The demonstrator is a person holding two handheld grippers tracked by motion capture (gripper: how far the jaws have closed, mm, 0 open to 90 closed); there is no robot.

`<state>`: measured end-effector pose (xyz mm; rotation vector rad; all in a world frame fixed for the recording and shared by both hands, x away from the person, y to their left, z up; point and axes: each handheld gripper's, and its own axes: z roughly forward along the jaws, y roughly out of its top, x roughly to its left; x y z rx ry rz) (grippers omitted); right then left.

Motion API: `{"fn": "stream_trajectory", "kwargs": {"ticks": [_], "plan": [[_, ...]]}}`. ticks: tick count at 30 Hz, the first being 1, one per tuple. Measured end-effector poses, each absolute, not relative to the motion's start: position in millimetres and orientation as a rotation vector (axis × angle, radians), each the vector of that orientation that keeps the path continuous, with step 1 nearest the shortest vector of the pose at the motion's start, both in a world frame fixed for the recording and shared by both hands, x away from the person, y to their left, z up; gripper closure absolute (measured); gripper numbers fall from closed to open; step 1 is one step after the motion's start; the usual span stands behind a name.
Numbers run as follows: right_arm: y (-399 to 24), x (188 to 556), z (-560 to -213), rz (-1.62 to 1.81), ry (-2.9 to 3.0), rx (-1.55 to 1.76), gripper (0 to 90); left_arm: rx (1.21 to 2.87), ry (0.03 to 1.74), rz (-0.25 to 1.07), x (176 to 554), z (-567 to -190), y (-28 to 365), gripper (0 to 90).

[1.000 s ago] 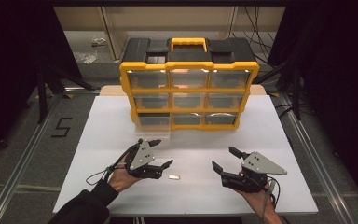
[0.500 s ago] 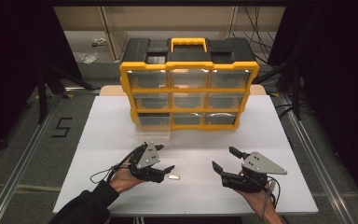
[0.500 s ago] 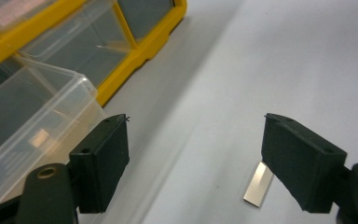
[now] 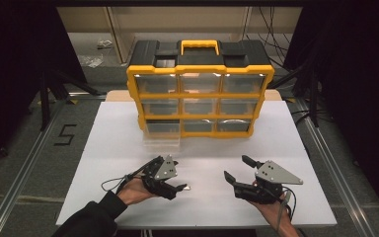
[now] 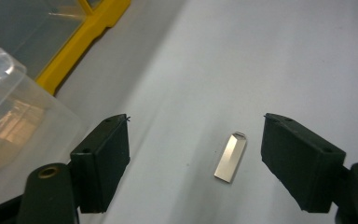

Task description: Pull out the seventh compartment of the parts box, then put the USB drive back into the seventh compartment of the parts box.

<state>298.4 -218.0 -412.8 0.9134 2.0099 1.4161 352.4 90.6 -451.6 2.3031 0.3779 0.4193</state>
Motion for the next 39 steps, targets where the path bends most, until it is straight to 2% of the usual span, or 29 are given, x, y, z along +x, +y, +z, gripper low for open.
{"fn": "stream_trajectory", "kwargs": {"ticks": [21, 33, 39], "plan": [[-218, 298, -413, 1.411, 2.019, 0.910, 25.0, 2.478, 0.356, 0.342, 355, -457, 79, 25.6], [-218, 299, -414, 1.413, 2.021, 0.916, 24.9, 2.537, 0.347, 0.270, 362, -458, 72, 36.9], [-219, 298, -413, 1.410, 2.020, 0.914, 24.9, 2.576, 0.314, 0.241, 361, -460, 65, 39.8]]}}
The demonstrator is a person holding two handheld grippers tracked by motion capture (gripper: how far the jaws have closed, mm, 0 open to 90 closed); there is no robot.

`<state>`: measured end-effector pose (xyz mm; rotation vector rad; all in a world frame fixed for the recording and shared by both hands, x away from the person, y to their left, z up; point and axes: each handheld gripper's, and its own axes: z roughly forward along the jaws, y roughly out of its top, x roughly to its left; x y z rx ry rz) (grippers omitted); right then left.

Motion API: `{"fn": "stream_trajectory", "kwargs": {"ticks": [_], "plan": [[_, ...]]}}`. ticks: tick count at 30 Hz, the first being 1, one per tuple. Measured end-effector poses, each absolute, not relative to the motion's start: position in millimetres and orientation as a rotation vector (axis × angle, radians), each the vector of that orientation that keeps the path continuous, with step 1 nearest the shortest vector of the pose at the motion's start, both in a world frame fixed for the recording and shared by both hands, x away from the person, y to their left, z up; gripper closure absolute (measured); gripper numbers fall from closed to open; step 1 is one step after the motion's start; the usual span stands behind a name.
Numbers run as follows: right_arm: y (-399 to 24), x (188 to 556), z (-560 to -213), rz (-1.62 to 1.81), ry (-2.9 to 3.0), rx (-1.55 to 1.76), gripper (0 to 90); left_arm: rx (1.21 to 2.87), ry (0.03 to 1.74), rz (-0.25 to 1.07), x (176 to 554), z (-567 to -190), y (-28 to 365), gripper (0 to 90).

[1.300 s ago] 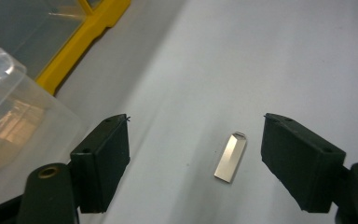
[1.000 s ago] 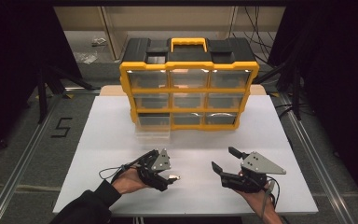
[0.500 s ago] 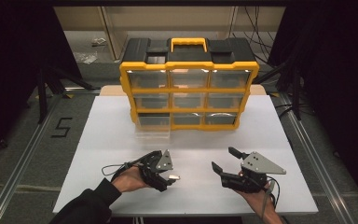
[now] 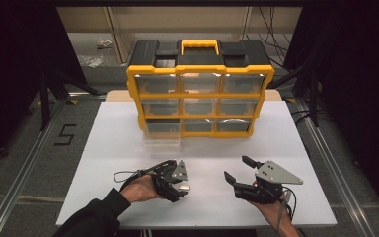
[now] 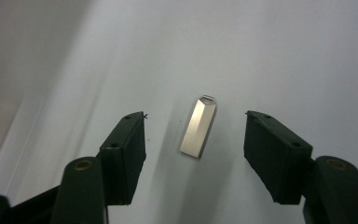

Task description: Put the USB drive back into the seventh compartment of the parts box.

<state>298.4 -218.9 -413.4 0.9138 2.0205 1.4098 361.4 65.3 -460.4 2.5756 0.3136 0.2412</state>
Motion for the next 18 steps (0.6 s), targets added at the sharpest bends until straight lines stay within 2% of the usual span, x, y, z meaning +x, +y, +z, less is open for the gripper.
{"fn": "stream_trajectory", "kwargs": {"ticks": [12, 18], "plan": [[-219, 298, -413, 1.410, 2.022, 0.915, 25.0, 2.628, 0.310, 0.207, 367, -467, 56, 53.4], [-220, 298, -413, 1.412, 2.021, 0.915, 25.0, 2.635, 0.319, 0.178, 369, -468, 53, 63.9]]}}
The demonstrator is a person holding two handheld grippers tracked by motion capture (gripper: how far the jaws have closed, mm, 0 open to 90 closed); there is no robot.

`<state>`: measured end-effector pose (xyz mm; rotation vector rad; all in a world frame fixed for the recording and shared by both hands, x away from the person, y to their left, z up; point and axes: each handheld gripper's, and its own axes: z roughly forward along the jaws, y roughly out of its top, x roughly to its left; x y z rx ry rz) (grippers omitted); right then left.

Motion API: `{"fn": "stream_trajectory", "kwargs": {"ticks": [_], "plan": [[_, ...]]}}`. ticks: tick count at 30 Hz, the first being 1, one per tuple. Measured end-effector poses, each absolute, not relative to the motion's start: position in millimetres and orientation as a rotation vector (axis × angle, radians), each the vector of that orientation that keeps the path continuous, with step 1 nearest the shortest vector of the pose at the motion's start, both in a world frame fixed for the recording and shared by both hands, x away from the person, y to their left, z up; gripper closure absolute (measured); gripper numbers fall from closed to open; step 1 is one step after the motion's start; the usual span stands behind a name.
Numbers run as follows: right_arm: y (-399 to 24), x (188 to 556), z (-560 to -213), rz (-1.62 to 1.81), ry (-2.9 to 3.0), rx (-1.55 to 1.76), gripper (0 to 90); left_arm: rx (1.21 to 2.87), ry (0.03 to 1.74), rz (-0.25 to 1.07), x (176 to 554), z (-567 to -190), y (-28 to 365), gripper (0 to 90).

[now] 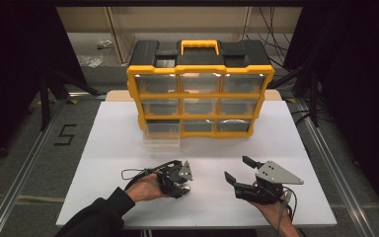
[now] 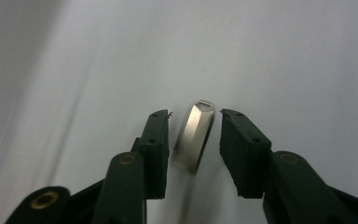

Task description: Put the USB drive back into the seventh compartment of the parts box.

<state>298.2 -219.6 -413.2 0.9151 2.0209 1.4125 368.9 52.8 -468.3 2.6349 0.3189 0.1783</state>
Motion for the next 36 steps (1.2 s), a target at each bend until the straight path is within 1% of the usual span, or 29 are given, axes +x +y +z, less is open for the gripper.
{"fn": "stream_trajectory", "kwargs": {"ticks": [4, 6, 18, 24, 28, 36], "plan": [[-219, 298, -413, 1.411, 2.023, 0.914, 25.0, 2.639, 0.327, 0.136, 369, -468, 51, 73.1], [-219, 298, -413, 1.407, 2.025, 0.914, 25.0, 2.653, 0.296, 0.139, 368, -468, 50, 77.3], [-219, 298, -413, 1.410, 2.024, 0.914, 25.0, 2.642, 0.286, 0.178, 368, -466, 52, 78.4], [-219, 298, -413, 1.411, 2.024, 0.915, 25.0, 2.540, 0.359, 0.221, 373, -453, 66, 78.5], [-219, 298, -413, 1.410, 2.025, 0.913, 25.1, 2.493, 0.369, 0.284, 375, -445, 74, 78.5], [-219, 298, -413, 1.410, 2.024, 0.914, 25.1, 2.407, 0.393, 0.334, 374, -436, 79, 78.5]]}}
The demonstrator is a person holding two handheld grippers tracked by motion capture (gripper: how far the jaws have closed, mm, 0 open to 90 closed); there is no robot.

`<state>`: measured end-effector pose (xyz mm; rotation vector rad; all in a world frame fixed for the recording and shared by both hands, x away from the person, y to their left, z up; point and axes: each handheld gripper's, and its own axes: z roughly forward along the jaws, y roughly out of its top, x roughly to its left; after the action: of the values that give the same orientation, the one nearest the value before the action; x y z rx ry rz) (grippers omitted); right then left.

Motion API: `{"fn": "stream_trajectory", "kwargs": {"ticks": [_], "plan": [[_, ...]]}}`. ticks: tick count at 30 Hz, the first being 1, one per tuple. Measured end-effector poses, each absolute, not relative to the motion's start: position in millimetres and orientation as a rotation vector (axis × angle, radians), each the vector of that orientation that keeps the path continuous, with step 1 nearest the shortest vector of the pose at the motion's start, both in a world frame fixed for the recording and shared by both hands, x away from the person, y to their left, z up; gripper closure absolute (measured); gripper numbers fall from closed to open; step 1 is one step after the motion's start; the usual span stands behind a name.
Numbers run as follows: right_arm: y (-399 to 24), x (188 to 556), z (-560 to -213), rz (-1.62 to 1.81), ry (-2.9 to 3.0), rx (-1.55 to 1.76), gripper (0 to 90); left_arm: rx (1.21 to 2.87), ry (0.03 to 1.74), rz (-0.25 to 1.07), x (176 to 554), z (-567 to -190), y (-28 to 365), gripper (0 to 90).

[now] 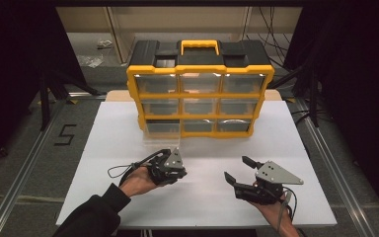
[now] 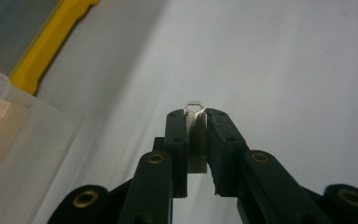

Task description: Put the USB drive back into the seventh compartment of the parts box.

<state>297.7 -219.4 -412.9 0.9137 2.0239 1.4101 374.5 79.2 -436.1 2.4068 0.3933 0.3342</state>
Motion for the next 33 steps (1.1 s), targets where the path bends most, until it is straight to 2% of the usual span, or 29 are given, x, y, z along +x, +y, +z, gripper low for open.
{"fn": "stream_trajectory", "kwargs": {"ticks": [12, 33], "plan": [[-219, 298, -413, 1.411, 2.024, 0.914, 25.0, 2.259, 0.451, 0.400, 377, -421, 94, 78.5], [-219, 298, -413, 1.411, 2.027, 0.912, 25.1, 2.126, 0.499, 0.462, 381, -405, 113, 78.5]]}}
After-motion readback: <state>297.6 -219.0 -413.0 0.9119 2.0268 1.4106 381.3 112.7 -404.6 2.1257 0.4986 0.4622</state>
